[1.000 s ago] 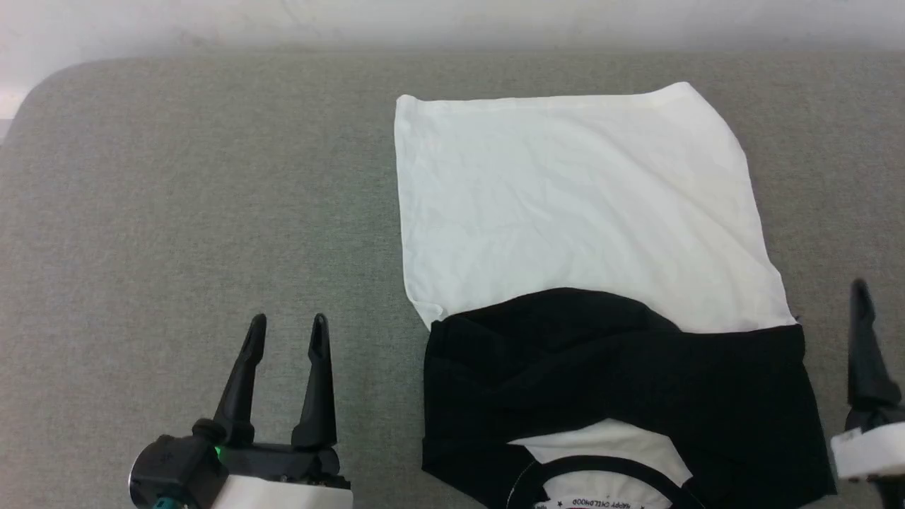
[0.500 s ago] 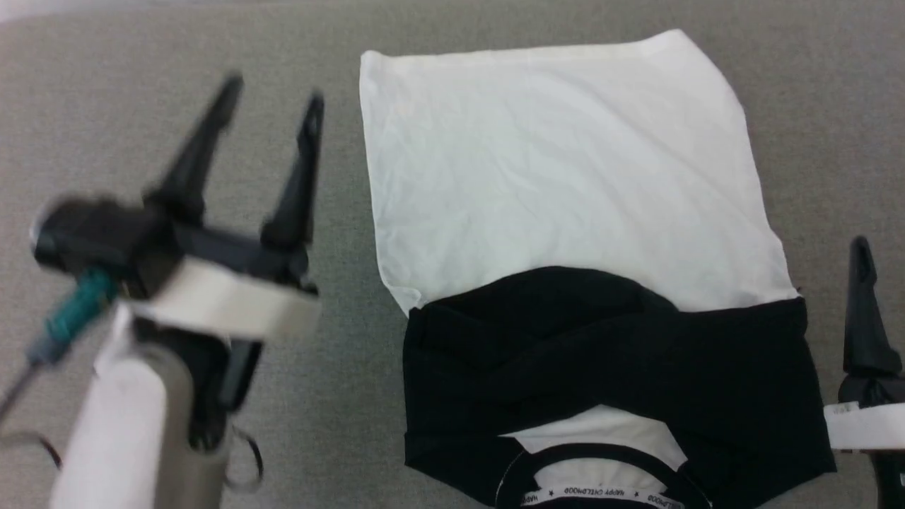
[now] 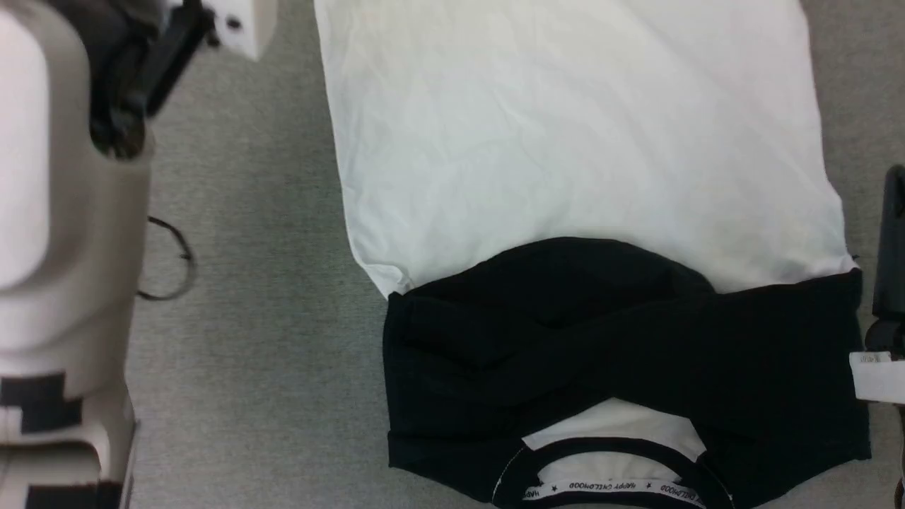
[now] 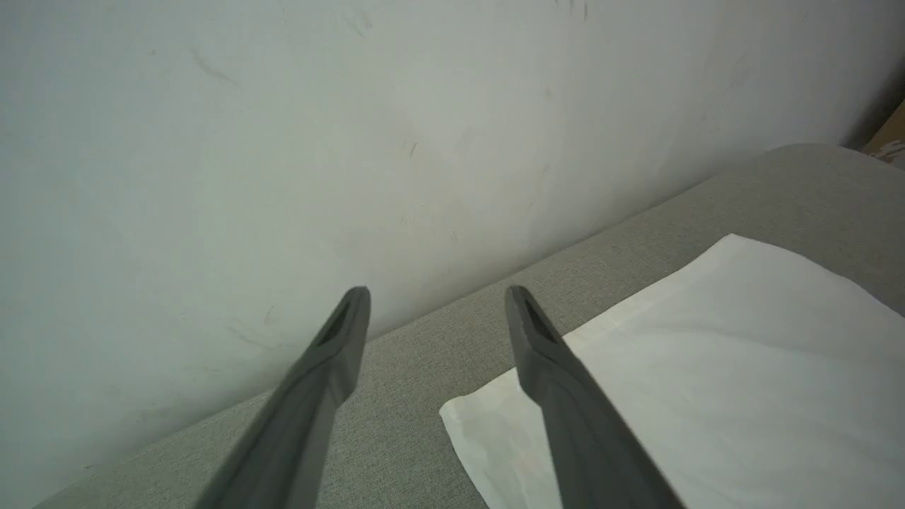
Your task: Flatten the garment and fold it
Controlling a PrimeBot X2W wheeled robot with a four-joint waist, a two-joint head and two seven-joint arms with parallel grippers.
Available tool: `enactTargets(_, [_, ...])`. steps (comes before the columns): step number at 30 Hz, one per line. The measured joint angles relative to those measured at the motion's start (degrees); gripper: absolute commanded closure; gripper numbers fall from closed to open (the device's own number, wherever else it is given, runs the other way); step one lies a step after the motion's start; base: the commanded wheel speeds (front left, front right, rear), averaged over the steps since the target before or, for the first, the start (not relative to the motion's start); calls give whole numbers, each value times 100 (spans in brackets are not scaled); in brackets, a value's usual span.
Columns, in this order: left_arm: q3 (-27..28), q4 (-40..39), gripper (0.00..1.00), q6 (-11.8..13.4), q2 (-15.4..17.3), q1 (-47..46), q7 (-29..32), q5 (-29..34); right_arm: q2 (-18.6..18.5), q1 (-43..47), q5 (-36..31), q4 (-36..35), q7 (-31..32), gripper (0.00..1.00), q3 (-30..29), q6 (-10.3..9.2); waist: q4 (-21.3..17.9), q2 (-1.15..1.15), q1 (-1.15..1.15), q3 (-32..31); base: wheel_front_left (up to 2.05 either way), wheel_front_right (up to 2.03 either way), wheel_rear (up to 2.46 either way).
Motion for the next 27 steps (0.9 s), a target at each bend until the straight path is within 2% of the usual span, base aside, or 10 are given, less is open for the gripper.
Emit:
enactTargets(4, [-134,499,0,-2,35,-488,586,-2,-63,-122,52,1,-44,0,43,0,-61,0,-1,340,0,0,0])
enactTargets(9, [-186,923,0,132,-16,-714,1129,-4,-114,-241,112,23,-102,0,152,0,-154,0,-1,726,0,0,0])
enactTargets(13, [-176,1084,0,282,5,-722,1349,16,-137,-346,159,87,-179,0,193,0,-260,0,-1,978,0,0,0])
enactTargets(20, [-152,1140,0,404,96,-701,1552,-2,-136,-368,199,234,-278,0,159,0,-473,0,-2,1271,0,0,0])
enactTargets(21, [-155,1137,29,404,115,-689,1582,-3,-135,-369,200,246,-287,0,158,0,-492,0,-2,1301,0,0,0])
enactTargets(22, [-151,1111,100,403,142,-689,1588,-10,-134,-372,202,257,-287,0,159,0,-509,0,-2,1328,0,0,0])
enactTargets(27, [-170,969,100,300,158,-673,1696,-215,-160,-459,200,269,-285,0,165,0,-520,0,-3,1395,0,0,0])
